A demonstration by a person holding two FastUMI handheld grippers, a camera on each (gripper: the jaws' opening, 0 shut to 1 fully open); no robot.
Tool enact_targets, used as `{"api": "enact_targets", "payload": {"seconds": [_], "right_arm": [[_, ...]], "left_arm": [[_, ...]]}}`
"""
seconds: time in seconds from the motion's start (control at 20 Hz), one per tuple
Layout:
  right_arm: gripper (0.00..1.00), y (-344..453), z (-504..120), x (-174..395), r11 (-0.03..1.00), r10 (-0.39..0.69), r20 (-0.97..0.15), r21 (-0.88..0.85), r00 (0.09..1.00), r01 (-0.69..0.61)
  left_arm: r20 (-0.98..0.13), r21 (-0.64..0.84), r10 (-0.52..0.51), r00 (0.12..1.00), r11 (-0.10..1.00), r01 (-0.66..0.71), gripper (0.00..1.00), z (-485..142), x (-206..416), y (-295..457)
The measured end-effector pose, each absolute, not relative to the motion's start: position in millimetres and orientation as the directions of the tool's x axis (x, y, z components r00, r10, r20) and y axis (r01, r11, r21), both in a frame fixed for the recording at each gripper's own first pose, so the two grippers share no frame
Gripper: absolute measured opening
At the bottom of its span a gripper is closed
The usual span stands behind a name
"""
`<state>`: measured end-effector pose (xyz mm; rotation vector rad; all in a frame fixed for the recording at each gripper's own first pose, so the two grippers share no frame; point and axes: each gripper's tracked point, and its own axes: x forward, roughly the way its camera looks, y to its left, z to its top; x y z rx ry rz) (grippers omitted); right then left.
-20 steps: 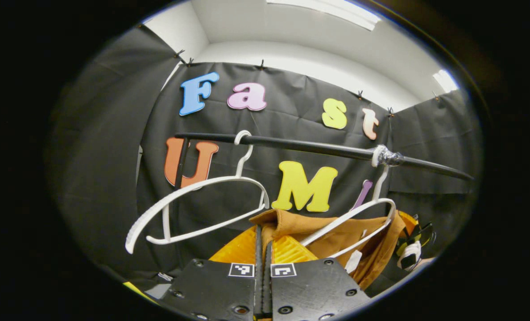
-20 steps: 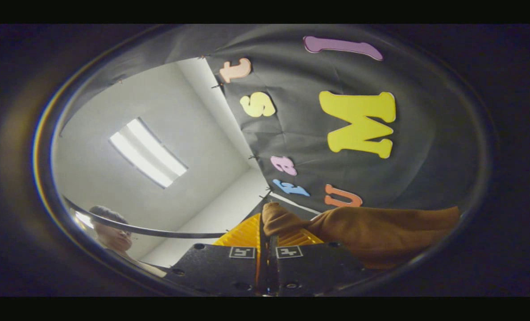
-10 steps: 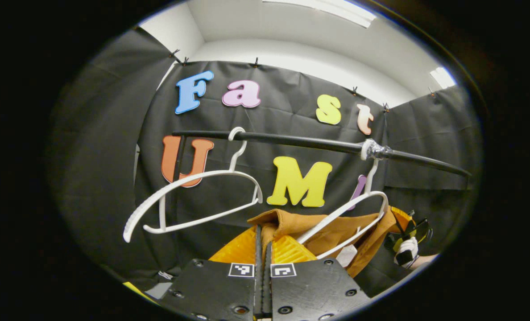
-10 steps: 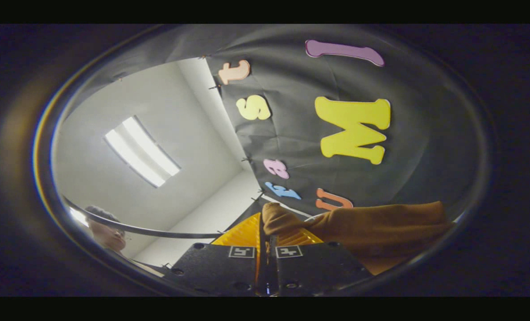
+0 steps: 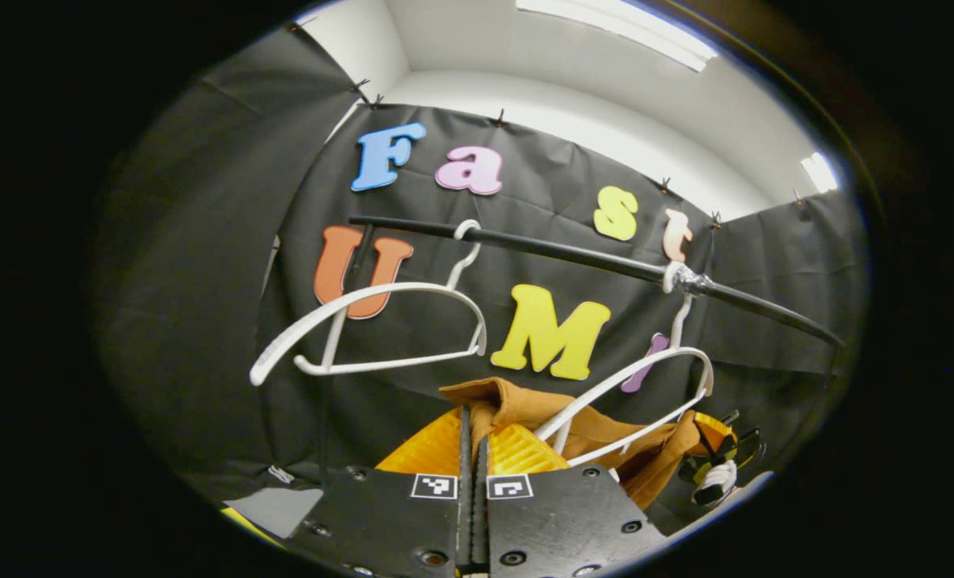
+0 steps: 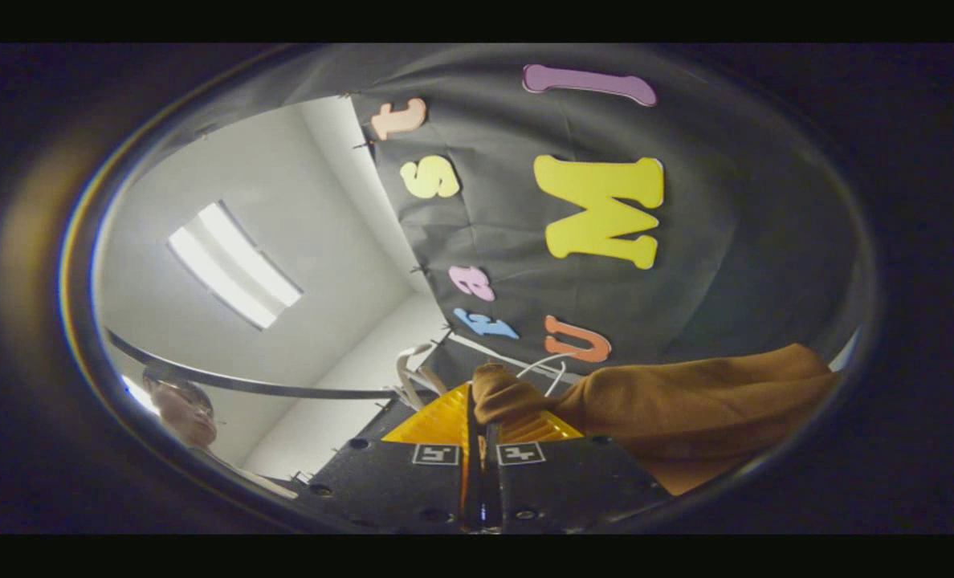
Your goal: Grasp the clothes on the hanger with both hands and then place them into the laundry hamper below.
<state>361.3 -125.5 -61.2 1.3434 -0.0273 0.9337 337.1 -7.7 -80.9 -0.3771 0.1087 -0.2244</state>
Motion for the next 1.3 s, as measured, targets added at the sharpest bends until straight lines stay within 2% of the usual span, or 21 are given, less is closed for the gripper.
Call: {"api": "enact_targets", "payload": {"seconds": [0.1,0.2,0.25,0.4,0.45,0.5,0.55,0.6,0.65,0.7,0.75,0.8,0.85,1.15,1.25,1.3], "right_arm": [[0.04,-110,-59,350,-0.073,0.581,0.51,0.809,0.634,-0.583],[0.04,-92,-66,347,-0.057,0.61,0.48,0.82,0.631,-0.569],[0.04,-84,-72,342,-0.04,0.624,0.46,0.826,0.631,-0.562],[0.04,-68,-81,320,-0.034,0.65,0.432,0.838,0.625,-0.544],[0.03,-60,-83,314,-0.031,0.657,0.424,0.842,0.624,-0.539],[0.03,-51,-86,308,-0.02,0.668,0.408,0.846,0.622,-0.533],[0.04,-41,-87,302,-0.003,0.686,0.388,0.847,0.616,-0.531],[0.04,-30,-88,295,0.013,0.704,0.371,0.846,0.606,-0.533],[0.04,-18,-87,290,0.031,0.722,0.349,0.846,0.597,-0.532],[0.04,-7,-87,286,0.046,0.739,0.331,0.844,0.587,-0.534],[0.03,4,-86,280,0.061,0.757,0.311,0.841,0.574,-0.537],[0.04,17,-85,278,0.078,0.774,0.291,0.837,0.562,-0.542],[0.03,30,-84,274,0.092,0.792,0.272,0.832,0.546,-0.547],[0.04,91,-86,235,0.139,0.88,0.173,0.798,0.443,-0.586],[0.04,106,-99,221,0.156,0.898,0.132,0.798,0.421,-0.583],[0.04,111,-108,217,0.164,0.901,0.116,0.801,0.418,-0.576]], "left_arm": [[-0.089,-0.395,-0.201,0.975,0.906,0.151,0.05,-96,329,5],[-0.121,-0.378,-0.17,0.978,0.919,0.113,0.05,-111,320,16],[-0.14,-0.366,-0.156,0.978,0.926,0.095,0.0,-119,315,20],[-0.179,-0.339,-0.137,0.974,0.938,0.07,0.0,-133,299,22],[-0.193,-0.328,-0.136,0.972,0.942,0.067,0.05,-137,293,21],[-0.208,-0.316,-0.139,0.968,0.946,0.068,0.05,-141,288,17],[-0.218,-0.303,-0.147,0.965,0.95,0.076,0.0,-144,282,11],[-0.228,-0.294,-0.16,0.96,0.952,0.089,0.05,-146,276,4],[-0.234,-0.288,-0.18,0.955,0.952,0.108,0.0,-147,270,-6],[-0.244,-0.282,-0.204,0.948,0.95,0.132,0.05,-148,266,-17],[-0.246,-0.274,-0.226,0.942,0.949,0.156,0.05,-146,264,-27],[-0.248,-0.273,-0.253,0.935,0.944,0.183,0.0,-146,264,-40],[-0.246,-0.277,-0.284,0.927,0.937,0.214,0.05,-144,261,-53],[-0.229,-0.353,-0.476,0.849,0.853,0.383,0.05,-142,240,-132],[-0.236,-0.379,-0.505,0.83,0.835,0.4,0.05,-151,231,-144],[-0.245,-0.379,-0.494,0.834,0.841,0.387,0.0,-160,227,-142]]}}
